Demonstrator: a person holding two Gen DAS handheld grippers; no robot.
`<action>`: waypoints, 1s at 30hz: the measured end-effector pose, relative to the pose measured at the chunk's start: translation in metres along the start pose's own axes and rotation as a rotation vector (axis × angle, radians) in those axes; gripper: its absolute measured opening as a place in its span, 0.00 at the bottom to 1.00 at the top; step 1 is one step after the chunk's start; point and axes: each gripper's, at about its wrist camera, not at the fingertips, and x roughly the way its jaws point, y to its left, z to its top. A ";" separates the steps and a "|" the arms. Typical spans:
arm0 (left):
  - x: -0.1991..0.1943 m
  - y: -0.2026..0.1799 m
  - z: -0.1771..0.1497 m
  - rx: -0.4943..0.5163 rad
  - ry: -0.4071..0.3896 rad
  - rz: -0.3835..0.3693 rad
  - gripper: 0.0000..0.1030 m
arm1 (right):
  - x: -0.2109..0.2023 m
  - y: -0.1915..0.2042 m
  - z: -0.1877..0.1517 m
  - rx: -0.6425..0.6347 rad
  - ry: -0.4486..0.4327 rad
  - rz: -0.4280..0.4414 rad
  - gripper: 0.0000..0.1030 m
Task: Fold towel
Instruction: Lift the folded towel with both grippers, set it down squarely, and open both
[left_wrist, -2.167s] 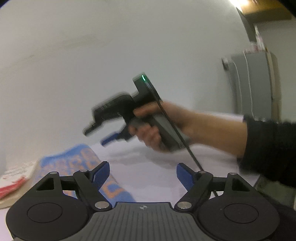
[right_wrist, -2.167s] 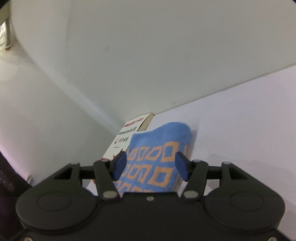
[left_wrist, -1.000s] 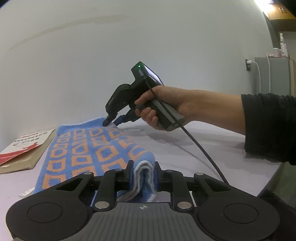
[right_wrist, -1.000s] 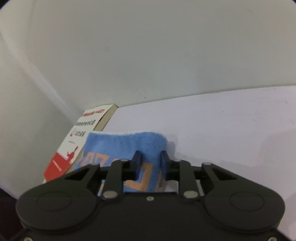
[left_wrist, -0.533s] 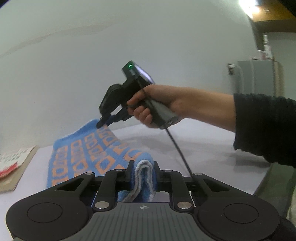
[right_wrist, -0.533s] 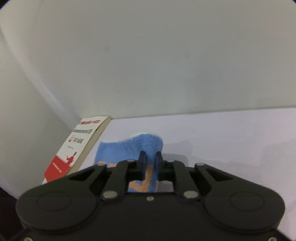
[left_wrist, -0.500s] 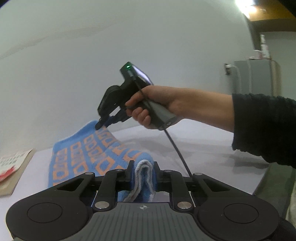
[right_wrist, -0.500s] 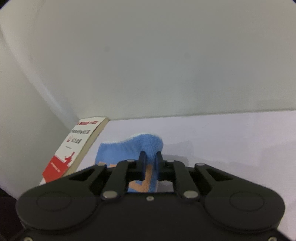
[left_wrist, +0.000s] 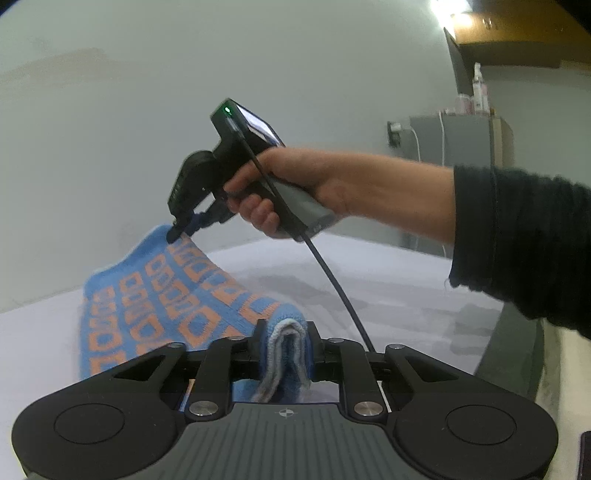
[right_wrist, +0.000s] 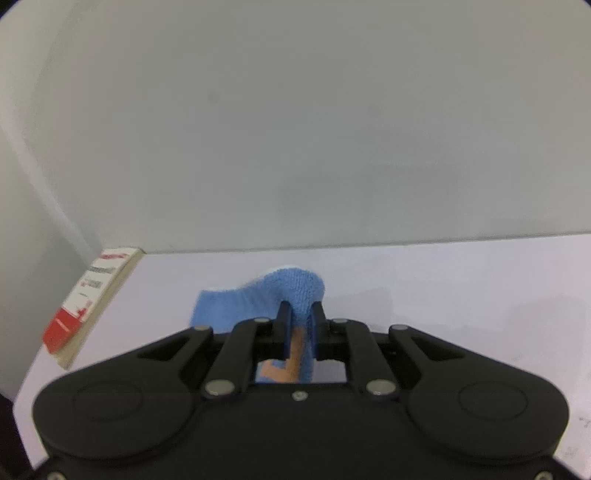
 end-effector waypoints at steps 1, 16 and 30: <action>0.003 -0.002 0.000 -0.002 0.006 -0.011 0.28 | 0.001 -0.001 -0.002 -0.011 0.000 -0.027 0.16; -0.027 0.080 -0.018 -0.111 0.065 0.171 0.48 | -0.140 0.070 -0.162 -0.228 -0.113 0.079 0.15; -0.076 0.107 -0.020 -0.272 0.002 0.204 0.60 | -0.139 0.108 -0.269 -0.279 -0.276 -0.112 0.17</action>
